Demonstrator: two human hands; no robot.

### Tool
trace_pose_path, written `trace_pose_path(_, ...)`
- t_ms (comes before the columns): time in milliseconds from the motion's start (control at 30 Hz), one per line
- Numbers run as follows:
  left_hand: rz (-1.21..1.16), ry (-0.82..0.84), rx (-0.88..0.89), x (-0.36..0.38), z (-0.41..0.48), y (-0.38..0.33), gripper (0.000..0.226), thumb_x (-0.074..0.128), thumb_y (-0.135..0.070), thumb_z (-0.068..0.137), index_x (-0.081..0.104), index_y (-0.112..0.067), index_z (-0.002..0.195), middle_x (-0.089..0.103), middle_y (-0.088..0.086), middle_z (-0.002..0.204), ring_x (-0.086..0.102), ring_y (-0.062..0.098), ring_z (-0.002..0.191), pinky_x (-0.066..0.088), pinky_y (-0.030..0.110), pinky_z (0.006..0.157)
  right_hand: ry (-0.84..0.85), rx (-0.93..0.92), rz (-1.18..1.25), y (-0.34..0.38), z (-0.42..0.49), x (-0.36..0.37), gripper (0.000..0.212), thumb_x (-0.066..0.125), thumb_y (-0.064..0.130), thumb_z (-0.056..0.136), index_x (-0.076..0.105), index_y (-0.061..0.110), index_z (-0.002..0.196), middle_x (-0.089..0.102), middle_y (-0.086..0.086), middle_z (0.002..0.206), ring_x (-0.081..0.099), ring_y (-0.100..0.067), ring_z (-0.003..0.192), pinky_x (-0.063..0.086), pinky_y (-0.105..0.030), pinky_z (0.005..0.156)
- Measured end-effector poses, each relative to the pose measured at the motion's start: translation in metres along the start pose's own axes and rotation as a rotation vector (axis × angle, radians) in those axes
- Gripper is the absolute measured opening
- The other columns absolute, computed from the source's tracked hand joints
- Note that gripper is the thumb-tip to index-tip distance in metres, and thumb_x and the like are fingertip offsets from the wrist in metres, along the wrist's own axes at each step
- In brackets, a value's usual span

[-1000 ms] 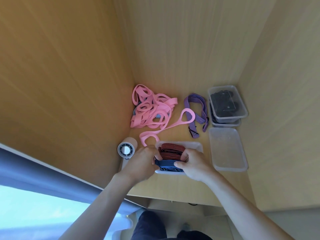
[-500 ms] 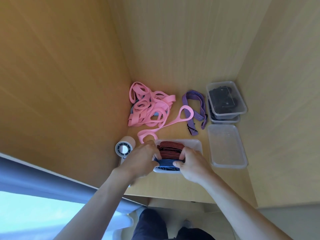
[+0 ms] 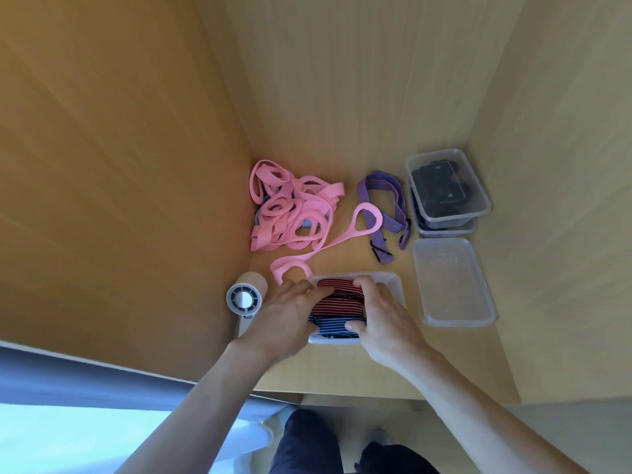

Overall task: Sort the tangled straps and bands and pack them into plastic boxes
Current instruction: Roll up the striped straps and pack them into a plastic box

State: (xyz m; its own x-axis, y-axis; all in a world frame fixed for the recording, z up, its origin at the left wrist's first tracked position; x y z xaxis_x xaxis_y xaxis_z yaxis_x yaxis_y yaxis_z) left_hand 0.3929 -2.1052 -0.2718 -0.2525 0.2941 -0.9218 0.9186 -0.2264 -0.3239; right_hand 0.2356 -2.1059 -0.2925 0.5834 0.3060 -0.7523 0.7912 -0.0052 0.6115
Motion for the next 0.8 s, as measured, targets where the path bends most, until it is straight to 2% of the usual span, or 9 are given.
trace_pose_path(67, -0.016, 0.008, -0.005, 0.003, 0.000, 0.000, 0.070, 0.070, -0.020, 0.091, 0.038, -0.037, 0.151, 0.043, -0.008, 0.149, 0.032, 0.017, 0.138, 0.031, 0.031, 0.111, 0.019, -0.012, -0.017, 0.001, -0.001, 0.000, 0.049, 0.068, 0.029, 0.094, 0.037, 0.030, 0.132, 0.047, 0.005, 0.125, 0.055, -0.020, 0.110, 0.052, -0.038, 0.087)
trace_pose_path(200, -0.027, 0.032, -0.010, 0.001, 0.005, -0.002, 0.072, 0.074, -0.019, 0.086, 0.042, -0.038, 0.148, 0.034, -0.007, 0.144, 0.032, 0.016, 0.137, 0.040, 0.031, 0.102, 0.066, 0.012, -0.038, 0.001, 0.001, -0.003, 0.043, 0.069, 0.030, 0.093, 0.041, 0.029, 0.126, 0.042, 0.005, 0.121, 0.056, -0.021, 0.104, 0.054, -0.042, 0.085)
trace_pose_path(333, 0.054, 0.077, 0.009, -0.004, 0.015, -0.006, 0.070, 0.079, -0.021, 0.079, 0.048, -0.037, 0.139, 0.006, -0.010, 0.167, 0.008, 0.013, 0.152, 0.031, 0.040, 0.115, 0.097, 0.025, -0.103, 0.005, 0.006, -0.005, 0.046, 0.070, 0.033, 0.092, 0.039, 0.030, 0.126, 0.042, 0.004, 0.122, 0.053, -0.020, 0.102, 0.052, -0.040, 0.078)
trace_pose_path(434, 0.016, 0.112, -0.013, -0.006, 0.022, -0.006, 0.069, 0.082, -0.018, 0.074, 0.053, -0.034, 0.134, 0.021, -0.013, 0.165, 0.016, 0.013, 0.152, 0.027, 0.035, 0.118, 0.094, 0.020, -0.121, 0.007, 0.009, -0.003, 0.048, 0.068, 0.033, 0.093, 0.036, 0.030, 0.128, 0.045, 0.004, 0.125, 0.054, -0.021, 0.108, 0.046, -0.036, 0.074)
trace_pose_path(567, -0.062, 0.108, -0.051, -0.006, 0.022, 0.000, 0.069, 0.082, -0.013, 0.071, 0.054, -0.037, 0.129, 0.026, -0.017, 0.162, 0.033, 0.012, 0.144, 0.036, 0.030, 0.110, 0.093, 0.027, -0.069, 0.006, 0.008, 0.002, 0.050, 0.066, 0.029, 0.093, 0.033, 0.028, 0.131, 0.047, 0.005, 0.125, 0.053, -0.020, 0.113, 0.051, -0.039, 0.085)
trace_pose_path(667, -0.065, 0.103, -0.014, -0.002, 0.022, 0.000, 0.066, 0.078, -0.011, 0.075, 0.051, -0.035, 0.131, 0.023, -0.016, 0.163, 0.030, 0.011, 0.146, 0.038, 0.029, 0.108, 0.094, 0.029, -0.012, 0.004, 0.009, 0.004, 0.047, 0.068, 0.026, 0.093, 0.035, 0.027, 0.127, 0.051, 0.006, 0.121, 0.053, -0.018, 0.112, 0.051, -0.039, 0.089)
trace_pose_path(800, 0.001, 0.083, 0.039, -0.002, 0.022, -0.001, 0.066, 0.075, -0.016, 0.080, 0.044, -0.036, 0.135, 0.019, -0.015, 0.165, 0.025, 0.012, 0.149, 0.037, 0.031, 0.110, 0.118, 0.075, 0.029, 0.003, 0.010, -0.002, 0.048, 0.070, 0.028, 0.091, 0.038, 0.031, 0.127, 0.052, 0.008, 0.116, 0.056, -0.016, 0.104, 0.052, -0.035, 0.085)
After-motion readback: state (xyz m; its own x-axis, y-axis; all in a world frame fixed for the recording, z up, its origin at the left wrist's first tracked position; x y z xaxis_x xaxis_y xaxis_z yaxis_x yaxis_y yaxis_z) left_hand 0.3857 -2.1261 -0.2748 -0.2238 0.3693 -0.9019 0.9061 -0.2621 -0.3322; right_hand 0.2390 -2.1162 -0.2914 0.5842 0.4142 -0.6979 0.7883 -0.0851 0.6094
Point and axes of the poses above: each hand's wrist, its own z-axis towards the middle knuckle, its own x-axis out of the palm, y = z × x, the point moved 8 cm from there along z, towards the middle knuckle
